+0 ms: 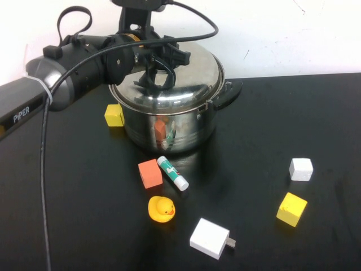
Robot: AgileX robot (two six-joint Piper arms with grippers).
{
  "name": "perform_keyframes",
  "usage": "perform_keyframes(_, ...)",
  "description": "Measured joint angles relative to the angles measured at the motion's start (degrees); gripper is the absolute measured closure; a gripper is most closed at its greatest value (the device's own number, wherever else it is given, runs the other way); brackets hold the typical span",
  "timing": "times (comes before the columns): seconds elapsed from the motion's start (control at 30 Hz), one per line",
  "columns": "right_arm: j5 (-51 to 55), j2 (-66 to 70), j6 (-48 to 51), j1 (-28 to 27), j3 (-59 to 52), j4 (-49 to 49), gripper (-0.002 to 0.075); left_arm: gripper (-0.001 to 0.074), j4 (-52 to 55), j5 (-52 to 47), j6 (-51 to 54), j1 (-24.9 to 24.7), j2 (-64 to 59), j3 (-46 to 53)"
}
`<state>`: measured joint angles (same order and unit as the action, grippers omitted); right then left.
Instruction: Cover the pot
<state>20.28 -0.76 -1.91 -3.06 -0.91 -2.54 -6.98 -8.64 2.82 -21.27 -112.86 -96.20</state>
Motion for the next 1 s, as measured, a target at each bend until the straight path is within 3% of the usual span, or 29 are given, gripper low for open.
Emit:
perform_keyframes(0.3,0.0,0.0,0.0,0.0,0.0,0.0,0.0728,0.0395,0.0,1.8,-0.1,0.0,0.0,0.0)
perform_keyframes(0.47,0.0,0.0,0.0,0.0,0.0,0.0,0.0728,0.0262,0.0,4.1,-0.3,0.0,0.2,0.0)
perform_keyframes(0.7,0.0,0.0,0.0,0.0,0.0,0.0,0.0728,0.0233,0.0,4.0,0.3,0.0,3.9,0.1)
perform_keyframes(0.83,0.0,0.0,0.0,0.0,0.0,0.0,0.0728,0.0279,0.0,2.5,0.7,0.0,8.4,0.1)
perform_keyframes(1.0,0.0,0.0,0.0,0.0,0.0,0.0,0.0728,0.0454,0.1,-0.9,0.9,0.0,16.5,0.1)
